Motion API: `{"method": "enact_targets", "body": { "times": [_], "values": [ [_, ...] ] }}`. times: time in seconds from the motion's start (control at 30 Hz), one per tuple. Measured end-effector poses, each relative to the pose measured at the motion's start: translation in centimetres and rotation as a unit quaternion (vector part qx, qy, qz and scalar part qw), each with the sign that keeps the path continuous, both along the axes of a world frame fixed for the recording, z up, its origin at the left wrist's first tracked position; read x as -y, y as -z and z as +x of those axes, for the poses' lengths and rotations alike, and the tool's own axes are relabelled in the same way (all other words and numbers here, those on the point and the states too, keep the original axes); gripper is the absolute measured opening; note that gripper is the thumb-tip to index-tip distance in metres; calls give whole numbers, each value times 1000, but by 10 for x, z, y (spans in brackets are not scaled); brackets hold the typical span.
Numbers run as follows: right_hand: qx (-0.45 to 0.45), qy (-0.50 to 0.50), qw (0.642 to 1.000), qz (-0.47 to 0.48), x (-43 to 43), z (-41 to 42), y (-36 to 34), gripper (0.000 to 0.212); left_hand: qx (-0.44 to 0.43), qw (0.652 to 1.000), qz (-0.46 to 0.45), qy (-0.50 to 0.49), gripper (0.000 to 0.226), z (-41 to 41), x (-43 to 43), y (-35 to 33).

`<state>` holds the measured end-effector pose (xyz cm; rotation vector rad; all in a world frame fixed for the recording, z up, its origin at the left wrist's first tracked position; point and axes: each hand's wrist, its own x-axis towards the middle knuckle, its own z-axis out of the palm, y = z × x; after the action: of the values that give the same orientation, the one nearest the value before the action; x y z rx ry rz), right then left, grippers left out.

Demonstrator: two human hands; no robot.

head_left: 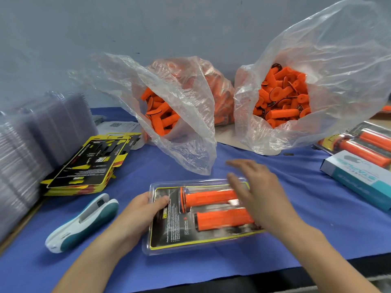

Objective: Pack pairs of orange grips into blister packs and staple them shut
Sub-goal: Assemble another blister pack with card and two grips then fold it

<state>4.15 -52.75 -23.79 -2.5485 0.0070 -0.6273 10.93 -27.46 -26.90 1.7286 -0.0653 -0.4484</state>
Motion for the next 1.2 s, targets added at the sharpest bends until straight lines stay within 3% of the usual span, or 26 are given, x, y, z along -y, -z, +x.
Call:
{"method": "enact_targets", "body": {
  "times": [0.07,0.13,0.27,0.37,0.53,0.87,1.03,1.13,1.2],
  "values": [
    [-114,85,973,183,14,14,-2,44,-32,999,-29,-1,19,-1,1,-2],
    [-215,77,919,321,17,22,4,45,-52,998,-40,-2,22,0,2,-2],
    [-219,35,833,507,17,30,22,31,-72,995,-45,-53,16,2,2,-3],
    [-227,12,777,587,22,33,26,23,-72,993,-44,-83,15,6,3,-3],
    [-269,-19,728,630,27,35,26,21,-65,990,-87,-86,25,12,7,0],
    [-245,-57,731,634,29,31,24,21,-6,996,-56,-68,30,9,0,7],
    [-219,-63,730,644,29,33,30,19,21,998,-19,-59,19,15,0,5],
    [-210,-60,746,629,27,33,33,18,152,980,115,-52,25,23,4,-11],
    [-203,-63,759,615,27,34,34,17,307,929,209,-5,30,33,14,-27]
  ]
}}
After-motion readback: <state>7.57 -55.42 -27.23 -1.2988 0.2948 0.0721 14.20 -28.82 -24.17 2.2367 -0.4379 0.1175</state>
